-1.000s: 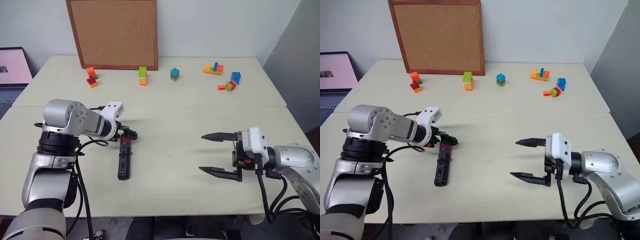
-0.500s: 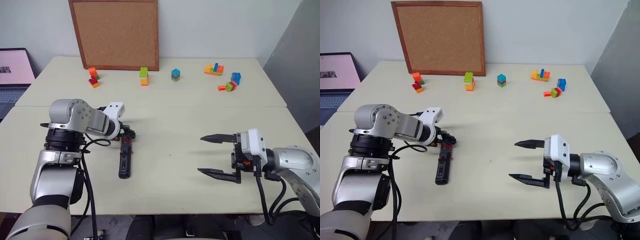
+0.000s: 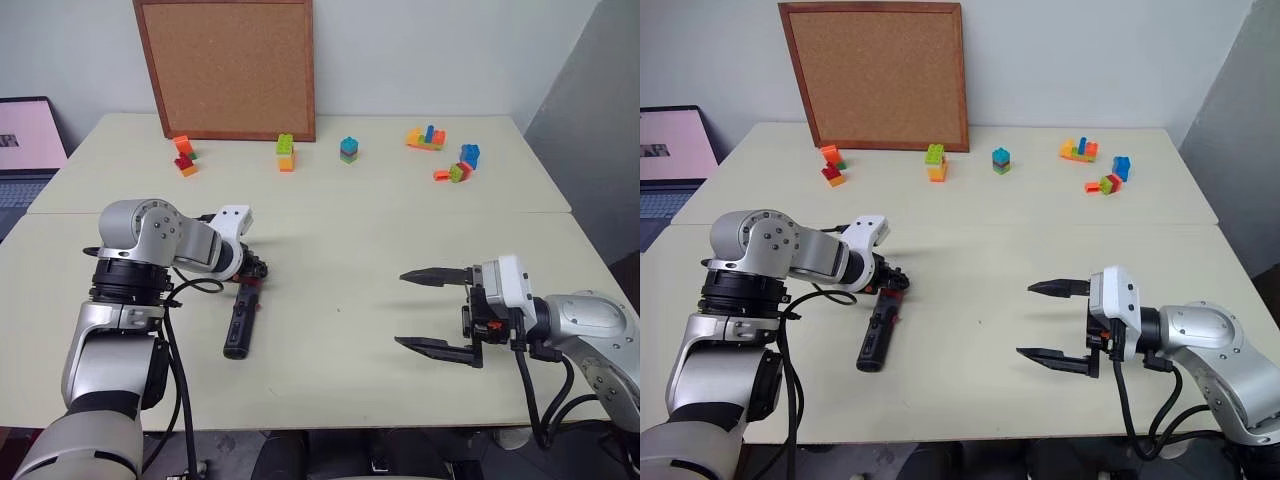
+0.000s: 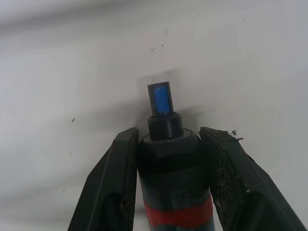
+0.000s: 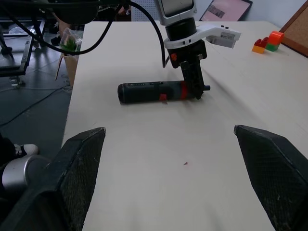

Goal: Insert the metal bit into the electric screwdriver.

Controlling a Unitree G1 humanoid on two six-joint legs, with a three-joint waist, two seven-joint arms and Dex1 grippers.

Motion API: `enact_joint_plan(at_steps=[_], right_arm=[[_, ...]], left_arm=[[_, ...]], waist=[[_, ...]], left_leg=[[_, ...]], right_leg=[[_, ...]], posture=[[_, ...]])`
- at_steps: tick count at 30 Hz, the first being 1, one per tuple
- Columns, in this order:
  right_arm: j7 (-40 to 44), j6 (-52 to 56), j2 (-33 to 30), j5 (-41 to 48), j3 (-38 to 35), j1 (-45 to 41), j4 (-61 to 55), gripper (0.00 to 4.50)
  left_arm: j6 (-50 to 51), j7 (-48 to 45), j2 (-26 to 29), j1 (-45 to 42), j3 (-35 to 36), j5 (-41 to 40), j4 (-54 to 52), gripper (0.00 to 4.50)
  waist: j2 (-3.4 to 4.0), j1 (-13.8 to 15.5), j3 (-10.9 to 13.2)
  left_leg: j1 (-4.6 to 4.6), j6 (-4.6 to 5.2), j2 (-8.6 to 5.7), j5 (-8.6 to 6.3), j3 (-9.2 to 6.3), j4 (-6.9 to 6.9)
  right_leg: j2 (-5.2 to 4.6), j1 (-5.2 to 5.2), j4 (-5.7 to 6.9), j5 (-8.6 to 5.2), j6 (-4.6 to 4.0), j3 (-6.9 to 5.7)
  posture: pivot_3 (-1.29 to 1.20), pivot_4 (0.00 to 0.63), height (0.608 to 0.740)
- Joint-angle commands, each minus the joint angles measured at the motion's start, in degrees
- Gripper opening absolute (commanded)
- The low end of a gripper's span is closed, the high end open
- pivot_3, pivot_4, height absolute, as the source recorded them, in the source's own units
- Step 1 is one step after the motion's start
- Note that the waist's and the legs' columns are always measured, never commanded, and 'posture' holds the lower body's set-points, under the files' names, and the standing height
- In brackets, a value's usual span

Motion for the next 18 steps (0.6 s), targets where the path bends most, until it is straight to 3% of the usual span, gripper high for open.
enact_joint_plan(at_steps=[1,4,10,18], right_arm=[[-0.71,0.28,-0.87,1.48,-2.44,-1.26,-2.29,4.50],[-1.01,0.68,-1.69,2.20,-4.02,-0.88,-2.70,4.50],[-4.29,2.49,-1.92,4.61,-8.02,-0.86,-3.91,4.50],[-9.78,5.47,-1.66,5.20,-8.57,-2.94,-5.68,4.50]], left_arm=[[-2.12,-7.92,0.87,-3.74,-0.68,-0.01,-11.36,1.65],[-7.47,-12.80,0.09,-3.31,-1.17,1.04,-18.10,1.65],[-26.87,-19.22,0.18,3.41,-7.09,11.70,-29.07,1.63],[-48.97,-16.69,-9.37,13.81,-7.22,24.54,-30.80,1.62]], waist=[[-0.07,0.04,0.04],[-0.11,0.31,0.07],[-0.11,0.01,0.07],[-0.14,0.25,0.08]], left_leg=[[-0.02,-0.22,0.00,0.12,0.00,0.00],[-0.08,-0.28,0.00,0.16,0.01,-0.03],[-0.05,-0.31,0.01,0.17,0.06,-0.09],[-0.07,-0.04,0.01,0.04,0.13,-0.07]], right_leg=[[0.00,-0.01,0.00,0.00,0.00,0.00],[-0.01,-0.03,-0.06,0.00,0.00,-0.03],[-0.03,-0.02,-0.14,0.00,0.00,0.11],[0.01,-0.02,-0.10,0.00,0.00,0.06]], posture=[[0.00,0.150,0.740],[0.00,0.150,0.740],[0.00,0.150,0.740],[0.00,0.150,0.740]])
